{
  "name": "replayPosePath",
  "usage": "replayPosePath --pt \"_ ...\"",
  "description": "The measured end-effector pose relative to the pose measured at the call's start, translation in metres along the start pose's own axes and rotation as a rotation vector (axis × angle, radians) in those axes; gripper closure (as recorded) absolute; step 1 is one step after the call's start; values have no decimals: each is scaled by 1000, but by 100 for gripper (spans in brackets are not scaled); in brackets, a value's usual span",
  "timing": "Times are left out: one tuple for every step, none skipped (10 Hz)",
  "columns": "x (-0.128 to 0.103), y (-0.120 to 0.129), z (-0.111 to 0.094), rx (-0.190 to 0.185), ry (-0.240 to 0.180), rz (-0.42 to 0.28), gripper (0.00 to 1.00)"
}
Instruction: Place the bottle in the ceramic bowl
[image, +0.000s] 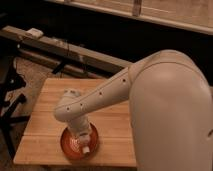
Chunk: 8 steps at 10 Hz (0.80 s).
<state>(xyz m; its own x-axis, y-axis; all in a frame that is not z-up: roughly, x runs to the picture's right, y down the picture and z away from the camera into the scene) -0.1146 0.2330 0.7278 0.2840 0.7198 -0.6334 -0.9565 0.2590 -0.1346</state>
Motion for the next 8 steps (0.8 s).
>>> replayPosePath --pt "0 0 0 -3 -2 1 20" --pt "0 1 0 -4 -3 0 20" --pt "0 2 0 -5 -3 -2 20" --pt "0 1 -1 -5 -3 1 20" --pt "0 1 -1 -4 -3 2 20" --pt "0 1 -1 -4 -3 0 20" --pt "0 2 -1 -4 -3 -1 20" --pt "-1 2 -1 -4 -3 -2 20"
